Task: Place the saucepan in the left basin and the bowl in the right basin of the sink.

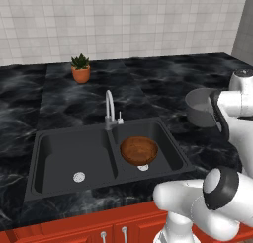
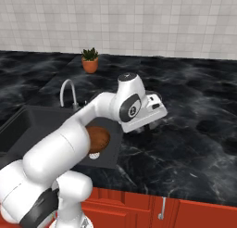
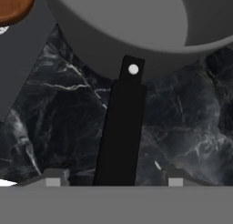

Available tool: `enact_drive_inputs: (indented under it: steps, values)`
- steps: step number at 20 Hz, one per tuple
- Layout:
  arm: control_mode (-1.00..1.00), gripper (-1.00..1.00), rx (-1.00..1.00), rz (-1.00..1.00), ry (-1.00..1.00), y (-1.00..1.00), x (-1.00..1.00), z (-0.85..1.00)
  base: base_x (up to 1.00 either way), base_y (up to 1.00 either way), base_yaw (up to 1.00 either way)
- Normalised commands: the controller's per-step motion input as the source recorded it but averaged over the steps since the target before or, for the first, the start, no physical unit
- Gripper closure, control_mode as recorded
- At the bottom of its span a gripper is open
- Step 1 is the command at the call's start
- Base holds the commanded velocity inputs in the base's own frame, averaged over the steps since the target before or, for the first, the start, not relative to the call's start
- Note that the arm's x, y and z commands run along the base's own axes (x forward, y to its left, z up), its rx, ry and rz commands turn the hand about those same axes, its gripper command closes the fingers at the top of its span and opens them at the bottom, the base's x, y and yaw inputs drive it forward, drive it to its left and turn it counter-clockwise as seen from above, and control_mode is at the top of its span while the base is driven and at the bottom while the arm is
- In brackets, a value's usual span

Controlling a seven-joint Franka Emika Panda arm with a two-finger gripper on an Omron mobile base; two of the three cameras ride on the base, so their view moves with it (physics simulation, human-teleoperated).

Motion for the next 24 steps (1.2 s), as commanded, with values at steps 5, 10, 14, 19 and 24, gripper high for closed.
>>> enact_drive_inputs:
  steps: [5,10,14,19,24]
  values:
    - [-1.0,1.0,0.11,0.08,0.0,0.18,-0.29,0.18,0.0,0.0,0.0]
    - [-1.0,1.0,0.11,0.06,0.0,0.15,-0.31,0.13,0.0,0.0,0.0]
    - [-1.0,1.0,0.05,0.09,0.0,0.24,-0.23,0.23,0.0,0.0,0.0]
    - [-1.0,1.0,0.01,0.11,0.0,0.23,-0.22,0.27,0.0,0.0,0.0]
    - [-1.0,1.0,0.0,0.15,0.02,0.26,-0.16,0.24,0.0,0.0,0.0]
